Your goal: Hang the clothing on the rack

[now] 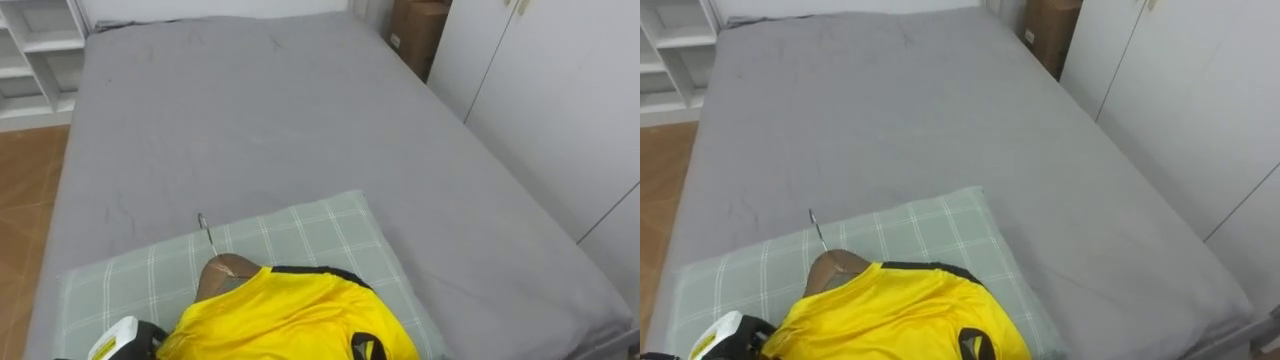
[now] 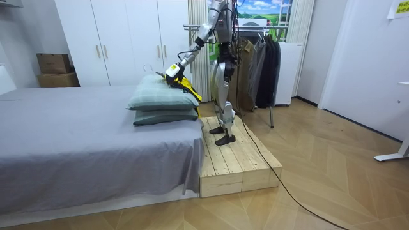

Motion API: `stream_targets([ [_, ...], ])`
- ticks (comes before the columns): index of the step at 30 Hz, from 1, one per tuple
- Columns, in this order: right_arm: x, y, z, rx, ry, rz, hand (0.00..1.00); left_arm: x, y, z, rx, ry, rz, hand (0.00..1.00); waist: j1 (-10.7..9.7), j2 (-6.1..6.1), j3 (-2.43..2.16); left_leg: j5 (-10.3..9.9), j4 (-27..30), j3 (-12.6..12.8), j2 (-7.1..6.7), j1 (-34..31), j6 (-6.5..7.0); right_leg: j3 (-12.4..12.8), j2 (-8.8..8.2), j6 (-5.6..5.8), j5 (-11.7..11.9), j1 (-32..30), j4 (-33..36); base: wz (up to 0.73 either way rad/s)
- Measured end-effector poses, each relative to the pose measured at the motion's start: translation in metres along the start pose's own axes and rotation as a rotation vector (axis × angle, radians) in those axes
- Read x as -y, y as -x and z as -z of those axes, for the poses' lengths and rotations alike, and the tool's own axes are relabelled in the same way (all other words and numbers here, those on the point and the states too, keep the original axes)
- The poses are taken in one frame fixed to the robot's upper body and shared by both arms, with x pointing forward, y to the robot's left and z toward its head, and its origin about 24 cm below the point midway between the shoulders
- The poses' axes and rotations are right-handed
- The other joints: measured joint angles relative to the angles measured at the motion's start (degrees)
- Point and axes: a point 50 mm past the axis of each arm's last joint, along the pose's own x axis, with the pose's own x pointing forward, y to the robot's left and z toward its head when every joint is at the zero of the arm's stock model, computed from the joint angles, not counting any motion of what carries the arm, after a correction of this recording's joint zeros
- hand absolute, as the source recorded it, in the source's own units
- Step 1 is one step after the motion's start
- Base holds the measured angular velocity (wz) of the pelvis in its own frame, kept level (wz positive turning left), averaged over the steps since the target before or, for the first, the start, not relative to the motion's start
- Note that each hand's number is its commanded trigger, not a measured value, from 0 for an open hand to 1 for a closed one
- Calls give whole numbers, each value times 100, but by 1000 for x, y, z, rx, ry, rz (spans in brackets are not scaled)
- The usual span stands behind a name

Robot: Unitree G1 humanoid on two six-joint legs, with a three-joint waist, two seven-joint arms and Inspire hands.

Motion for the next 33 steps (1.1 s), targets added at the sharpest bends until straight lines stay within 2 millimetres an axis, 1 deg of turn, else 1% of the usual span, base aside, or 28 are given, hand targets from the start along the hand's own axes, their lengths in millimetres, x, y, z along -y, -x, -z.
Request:
stream_targets([
  [14, 0, 0, 1, -3, 6, 8, 0, 2, 0, -1, 9, 2, 23, 100, 23, -28, -1, 1, -1, 4, 2, 15, -1, 35, 12, 4, 15, 27, -11, 0],
  [24, 0, 0, 1, -2, 6, 10, 0, 2, 0, -1, 9, 3, 23, 100, 22, -21, 4, 1, -3, 1, 4, 8, 0, 32, 15, 3, 16, 27, -22, 0],
  [27, 1, 0, 0, 5, 0, 20, 0, 3, 0, -2, 4, 32, 27, 100, 36, 21, 13, 0, -2, -1, 4, 6, 0, 33, 14, 6, 20, 24, -32, 0],
  [30, 1, 0, -8, 35, -2, 35, 0, 4, 1, -5, 4, 78, 44, 100, 66, 120, 13, 0, -2, -4, 7, -4, 0, 26, 15, 12, 60, 46, -103, 0],
  [33, 2, 1, -12, 49, 6, 44, 0, 3, 0, -8, 17, 89, 42, 100, 61, 191, 4, 0, 3, -29, 4, 8, 0, 2, 11, 12, 60, 67, -107, 3],
])
